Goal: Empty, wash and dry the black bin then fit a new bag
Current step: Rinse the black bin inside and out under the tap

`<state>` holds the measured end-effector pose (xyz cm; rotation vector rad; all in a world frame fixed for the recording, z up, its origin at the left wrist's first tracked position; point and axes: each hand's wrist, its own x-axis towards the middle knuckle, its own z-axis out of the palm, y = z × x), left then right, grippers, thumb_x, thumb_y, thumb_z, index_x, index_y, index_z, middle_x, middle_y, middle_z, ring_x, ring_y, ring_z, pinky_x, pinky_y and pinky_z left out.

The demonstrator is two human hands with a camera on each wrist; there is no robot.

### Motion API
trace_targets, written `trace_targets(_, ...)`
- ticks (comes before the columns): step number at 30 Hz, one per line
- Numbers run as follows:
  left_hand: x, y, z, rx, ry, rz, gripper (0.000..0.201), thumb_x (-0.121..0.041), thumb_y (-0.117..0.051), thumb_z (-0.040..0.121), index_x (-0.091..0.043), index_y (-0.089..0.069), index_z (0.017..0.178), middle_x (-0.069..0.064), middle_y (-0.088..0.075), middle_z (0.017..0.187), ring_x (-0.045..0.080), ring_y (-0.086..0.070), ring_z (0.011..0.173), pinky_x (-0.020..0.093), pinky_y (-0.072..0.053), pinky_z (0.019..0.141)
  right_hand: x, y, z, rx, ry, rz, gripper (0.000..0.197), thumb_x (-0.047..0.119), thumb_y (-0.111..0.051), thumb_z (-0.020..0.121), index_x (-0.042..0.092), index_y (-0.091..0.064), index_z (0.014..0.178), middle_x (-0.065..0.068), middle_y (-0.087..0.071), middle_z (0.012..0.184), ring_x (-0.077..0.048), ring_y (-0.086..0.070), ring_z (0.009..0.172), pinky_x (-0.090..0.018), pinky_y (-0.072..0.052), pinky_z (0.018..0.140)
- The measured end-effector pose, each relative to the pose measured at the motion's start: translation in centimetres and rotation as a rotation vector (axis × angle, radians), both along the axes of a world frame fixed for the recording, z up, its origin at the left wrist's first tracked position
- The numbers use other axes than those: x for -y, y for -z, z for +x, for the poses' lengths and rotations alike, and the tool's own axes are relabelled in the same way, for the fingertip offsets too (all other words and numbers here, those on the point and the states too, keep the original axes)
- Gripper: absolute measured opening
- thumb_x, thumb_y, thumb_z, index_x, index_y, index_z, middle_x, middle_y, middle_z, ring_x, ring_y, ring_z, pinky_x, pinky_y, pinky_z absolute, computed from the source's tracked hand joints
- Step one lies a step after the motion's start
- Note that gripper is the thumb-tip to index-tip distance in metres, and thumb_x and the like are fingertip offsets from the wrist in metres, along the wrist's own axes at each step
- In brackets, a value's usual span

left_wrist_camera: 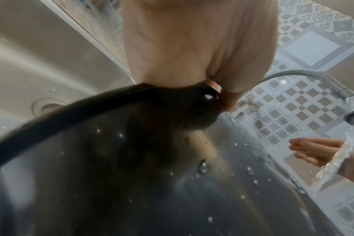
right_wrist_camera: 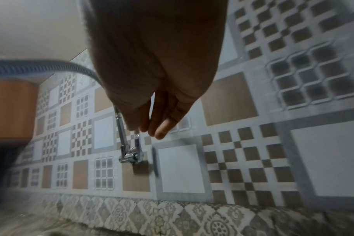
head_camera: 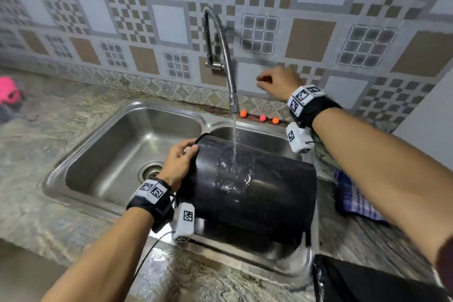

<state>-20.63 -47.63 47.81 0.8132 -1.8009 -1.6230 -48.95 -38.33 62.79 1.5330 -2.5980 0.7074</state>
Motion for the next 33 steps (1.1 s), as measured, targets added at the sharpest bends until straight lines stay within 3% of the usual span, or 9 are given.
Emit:
trace_targets(4, 0.7, 0.7, 0.1, 0.026, 0.037, -0.016, 0.024, -0.021, -0.057, 0.096, -0.016, -0.068, 0.117, 0.003, -0.072, 0.11, 0.015, -0.06, 0.103, 0.029, -0.042, 0.098, 5.7, 1.0, -1.4, -0.001, -0.043, -0.051, 0.026, 0.02, -0.06, 0.094, 0.011, -0.069, 0.116, -0.011, -0.07, 0.115, -0.027, -0.064, 0.107, -0.032, -0.047, 0.1)
trace_targets(6, 1.1, 1.1, -0.2, 0.043, 0.049, 0.0, 0.032, -0.031, -0.058, 0.092, -0.017, -0.067, 0.12, 0.01, -0.07, 0.114, 0.023, -0.06, 0.103, 0.038, -0.041, 0.1, 8.2, 1.2, -2.2, -0.018, -0.061, -0.058, 0.015, 0.014, -0.057, 0.093, 0.017, -0.071, 0.09, -0.01, -0.069, 0.095, -0.026, -0.063, 0.09, -0.032, -0.049, 0.09)
trace_targets(8, 1.4, 1.4, -0.4, 0.046, 0.046, 0.021, 0.035, -0.029, -0.058, 0.092, -0.014, -0.065, 0.123, 0.013, -0.069, 0.118, 0.028, -0.062, 0.109, 0.04, -0.04, 0.104, 10.6, 1.3, -3.0, -0.061, -0.066, -0.052, 0.032, 0.008, -0.051, 0.09, 0.025, -0.05, 0.063, -0.005, -0.056, 0.08, -0.02, -0.051, 0.077, -0.03, -0.047, 0.078)
trace_targets(12, 1.8, 2.0, -0.5, 0.04, 0.041, 0.034, 0.026, -0.014, -0.055, 0.099, -0.011, -0.064, 0.124, 0.01, -0.071, 0.117, 0.02, -0.064, 0.11, 0.029, -0.044, 0.1, 13.8, 1.5, -3.5, -0.016, -0.066, -0.035, 0.018, 0.006, -0.048, 0.09, 0.012, -0.066, 0.093, -0.015, -0.067, 0.094, -0.029, -0.061, 0.087, -0.037, -0.053, 0.084)
trace_targets(15, 1.7, 2.1, -0.1, 0.008, 0.047, 0.089, 0.023, -0.01, -0.053, 0.099, -0.015, -0.066, 0.119, 0.004, -0.074, 0.107, 0.014, -0.068, 0.101, 0.019, -0.048, 0.091, 16.1, 2.2, -3.8, 0.115, -0.036, -0.099, 0.033, 0.011, -0.052, 0.089, 0.015, -0.069, 0.118, -0.013, -0.07, 0.11, -0.029, -0.066, 0.097, -0.029, -0.054, 0.085)
trace_targets(19, 1.9, 2.3, 0.2, -0.011, 0.073, 0.111, 0.026, -0.009, -0.053, 0.099, -0.008, -0.063, 0.123, 0.013, -0.073, 0.112, 0.019, -0.068, 0.102, 0.021, -0.05, 0.09, 17.4, 2.1, -3.5, 0.207, 0.061, -0.247, 0.021, 0.012, -0.053, 0.09, 0.01, -0.072, 0.098, -0.004, -0.071, 0.095, -0.021, -0.065, 0.088, -0.033, -0.055, 0.087)
trace_targets(23, 2.3, 2.6, 0.3, -0.023, 0.077, 0.152, 0.033, -0.018, -0.057, 0.095, -0.008, -0.062, 0.126, 0.018, -0.07, 0.116, 0.026, -0.066, 0.106, 0.033, -0.048, 0.1, 18.1, 1.5, -3.9, 0.205, 0.114, -0.257, 0.019, 0.011, -0.053, 0.091, 0.015, -0.07, 0.086, -0.004, -0.062, 0.086, -0.019, -0.058, 0.081, -0.026, -0.049, 0.076)
trace_targets(28, 2.6, 2.5, 0.1, -0.021, 0.097, 0.181, 0.035, -0.02, -0.057, 0.094, -0.008, -0.061, 0.127, 0.017, -0.07, 0.116, 0.028, -0.066, 0.108, 0.036, -0.047, 0.101, 18.8, 1.3, -5.3, 0.191, 0.111, -0.157, 0.027, 0.017, -0.049, 0.098, 0.005, -0.069, 0.112, -0.009, -0.067, 0.115, -0.02, -0.065, 0.1, -0.019, -0.045, 0.074)
trace_targets(33, 2.5, 2.1, -0.1, -0.03, 0.093, 0.188, 0.03, -0.019, -0.056, 0.096, -0.01, -0.063, 0.124, 0.016, -0.071, 0.112, 0.024, -0.067, 0.103, 0.038, -0.045, 0.102, 18.9, 1.5, -5.3, 0.229, 0.126, -0.167, 0.03, 0.018, -0.05, 0.096, 0.007, -0.067, 0.118, -0.013, -0.066, 0.113, -0.02, -0.06, 0.1, -0.027, -0.045, 0.086)
